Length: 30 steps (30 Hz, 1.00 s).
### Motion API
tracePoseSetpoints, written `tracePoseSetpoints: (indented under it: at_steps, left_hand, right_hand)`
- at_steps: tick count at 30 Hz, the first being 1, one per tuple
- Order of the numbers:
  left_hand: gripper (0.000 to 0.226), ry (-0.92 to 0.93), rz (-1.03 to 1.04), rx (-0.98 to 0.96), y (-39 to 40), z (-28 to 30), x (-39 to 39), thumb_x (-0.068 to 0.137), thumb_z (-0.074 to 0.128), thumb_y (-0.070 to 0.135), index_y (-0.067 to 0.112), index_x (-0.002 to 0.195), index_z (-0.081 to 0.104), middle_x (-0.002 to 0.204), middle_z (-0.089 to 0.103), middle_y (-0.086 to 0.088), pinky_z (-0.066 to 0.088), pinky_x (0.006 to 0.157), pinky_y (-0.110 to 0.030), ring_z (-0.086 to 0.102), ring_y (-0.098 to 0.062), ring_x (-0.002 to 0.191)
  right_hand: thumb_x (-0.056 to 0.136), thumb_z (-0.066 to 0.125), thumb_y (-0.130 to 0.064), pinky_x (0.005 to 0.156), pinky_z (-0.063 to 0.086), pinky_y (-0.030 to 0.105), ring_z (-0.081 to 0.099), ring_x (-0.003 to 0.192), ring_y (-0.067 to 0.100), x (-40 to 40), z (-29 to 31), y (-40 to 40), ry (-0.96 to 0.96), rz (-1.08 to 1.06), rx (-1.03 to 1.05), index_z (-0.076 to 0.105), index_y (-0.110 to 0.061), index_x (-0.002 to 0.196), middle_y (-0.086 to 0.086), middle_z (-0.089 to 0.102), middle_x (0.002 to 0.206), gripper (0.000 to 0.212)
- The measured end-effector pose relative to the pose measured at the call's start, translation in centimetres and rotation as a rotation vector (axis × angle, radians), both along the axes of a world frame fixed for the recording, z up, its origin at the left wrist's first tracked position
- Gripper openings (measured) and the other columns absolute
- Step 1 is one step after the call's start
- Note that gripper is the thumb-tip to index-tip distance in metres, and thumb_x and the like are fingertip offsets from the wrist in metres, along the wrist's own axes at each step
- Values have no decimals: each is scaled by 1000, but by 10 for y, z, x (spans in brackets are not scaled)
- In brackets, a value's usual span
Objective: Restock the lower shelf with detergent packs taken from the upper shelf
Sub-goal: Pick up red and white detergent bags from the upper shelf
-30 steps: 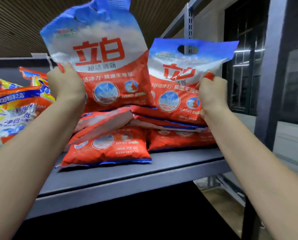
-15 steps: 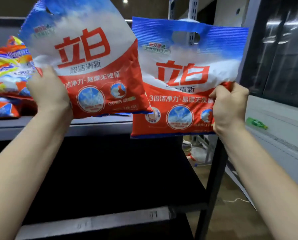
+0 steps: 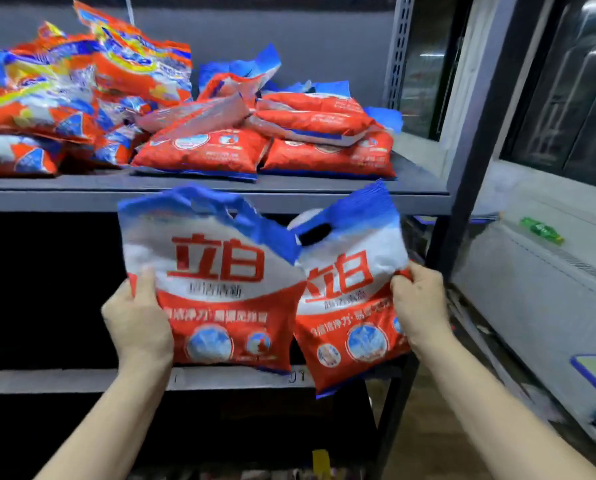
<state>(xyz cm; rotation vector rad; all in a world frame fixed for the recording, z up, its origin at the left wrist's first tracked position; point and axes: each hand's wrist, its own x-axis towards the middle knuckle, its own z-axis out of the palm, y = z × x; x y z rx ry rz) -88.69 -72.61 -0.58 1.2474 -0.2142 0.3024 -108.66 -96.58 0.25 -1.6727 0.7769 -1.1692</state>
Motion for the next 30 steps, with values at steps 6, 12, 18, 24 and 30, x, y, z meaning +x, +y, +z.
tracePoseSetpoints:
  at_steps: [6, 12, 18, 24, 30]
  left_hand:
    - [23, 361, -81, 21, -18, -55, 27, 93, 52, 24, 18, 71, 54, 65, 62, 2, 47, 48, -23, 60, -4, 45]
    - [27, 501, -149, -33, -56, -71, 73, 96, 49, 28, 11, 116, 56, 97, 64, -11, 51, 64, -35, 63, -29, 79]
    - [47, 528, -356, -26, -103, -87, 126, 101, 41, 36, 4, 135, 48, 135, 52, -22, 43, 102, -50, 55, -36, 115]
    - [33, 519, -452, -6, -146, -100, 162, 95, 52, 41, 15, 114, 64, 110, 69, -13, 51, 90, -52, 67, -33, 92]
    - [35, 512, -500, -66, -176, -118, 211, 94, 55, 41, 16, 117, 63, 117, 66, -13, 45, 98, -56, 63, -36, 106]
  right_hand:
    - [68, 41, 10, 53, 25, 31, 37, 56, 19, 29, -33, -18, 38, 18, 300, 42, -17, 46, 5, 40, 50, 35]
    - [85, 43, -6, 68, 54, 39, 63, 77, 31, 69, -50, -51, -161, -104, 631, 61, -15, 90, 13, 66, 88, 20]
    - [77, 39, 5, 33, 38, 15, 55, 33, 9, 109, -58, -84, -230, -50, 556, 57, -11, 66, 0, 59, 44, 26]
    - [84, 39, -2, 53, 55, 33, 71, 62, 21, 142, -80, -122, -289, 5, 549, 66, -12, 86, 8, 73, 71, 28]
    - [91, 43, -11, 79, 57, 47, 71, 85, 30, 176, -102, -167, -263, -7, 522, 62, -14, 97, 12, 73, 91, 20]
